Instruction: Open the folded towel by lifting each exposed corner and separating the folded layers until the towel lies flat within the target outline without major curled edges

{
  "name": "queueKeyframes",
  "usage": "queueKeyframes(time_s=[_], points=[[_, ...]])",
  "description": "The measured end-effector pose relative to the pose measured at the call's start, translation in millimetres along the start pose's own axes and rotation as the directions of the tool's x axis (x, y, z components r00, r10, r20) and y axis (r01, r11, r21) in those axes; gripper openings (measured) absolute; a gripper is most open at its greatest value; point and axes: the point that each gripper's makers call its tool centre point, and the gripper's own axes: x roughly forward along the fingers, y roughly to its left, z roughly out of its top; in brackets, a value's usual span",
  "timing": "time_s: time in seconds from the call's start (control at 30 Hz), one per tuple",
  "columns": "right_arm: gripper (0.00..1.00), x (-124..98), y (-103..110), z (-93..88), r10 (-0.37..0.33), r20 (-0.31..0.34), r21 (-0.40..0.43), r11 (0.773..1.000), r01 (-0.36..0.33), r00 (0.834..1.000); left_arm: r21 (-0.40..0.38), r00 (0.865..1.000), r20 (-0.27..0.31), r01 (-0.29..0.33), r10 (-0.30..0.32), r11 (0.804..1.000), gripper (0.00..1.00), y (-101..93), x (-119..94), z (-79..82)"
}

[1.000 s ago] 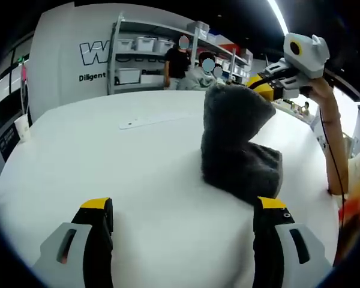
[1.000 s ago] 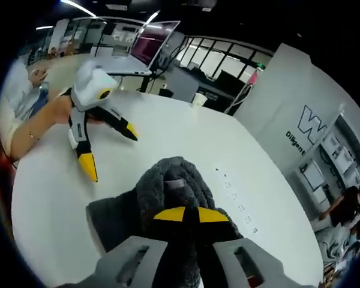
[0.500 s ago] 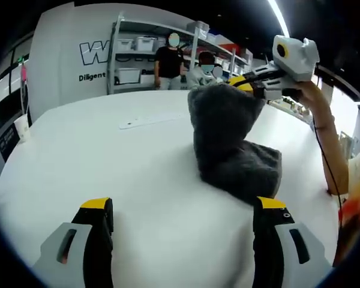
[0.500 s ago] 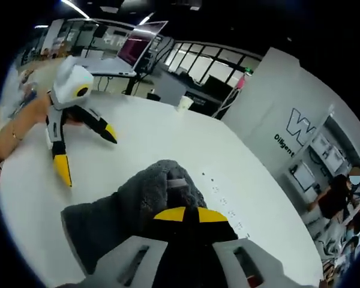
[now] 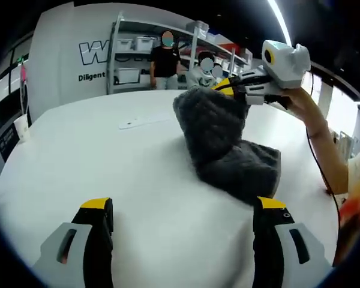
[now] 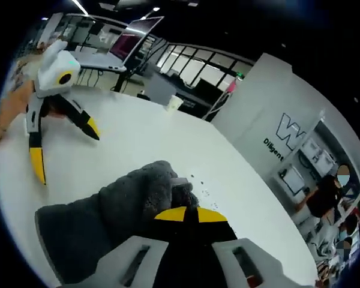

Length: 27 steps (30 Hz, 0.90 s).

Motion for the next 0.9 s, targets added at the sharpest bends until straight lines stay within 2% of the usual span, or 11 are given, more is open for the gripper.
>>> queueKeyframes(time_s=[0.13,0.37,0.47,0.57,0.63,0.9], points=[[0.0,2,-2,-3.0,0.0,-0.009,0.005,1.0,0.0,1.0,0.001,1.0,-0.001,0.002,-0.002,1.0,0.95,-0.3,-1,-0.3],[0.0,20,-3,-8.9,0.026,-0.035,0.029,0.999,-0.025,0.999,-0.012,1.0,0.021,-0.013,0.013,1.0,0.95,6.4,-8,2.4],[0.0,27,-4,-12.2,0.063,-0.062,0.081,0.995,-0.058,0.996,-0.013,1.0,0.018,-0.012,0.012,1.0,0.95,8.0,-8,2.1],[0.0,34,-8,-12.5,0.091,-0.071,0.099,0.992,-0.084,0.993,-0.013,1.0,0.019,-0.008,0.009,1.0,0.95,6.6,-9,2.0],[0.0,40,-11,-16.9,0.115,-0.105,0.103,0.989,-0.104,0.988,-0.014,1.0,0.029,-0.004,0.004,1.0,0.95,5.5,-10,3.8],[0.0,50,-9,-24.4,0.218,-0.157,0.147,0.97,-0.196,0.963,-0.022,0.999,0.053,-0.005,0.006,1.0,0.95,7.7,-16,7.3]])
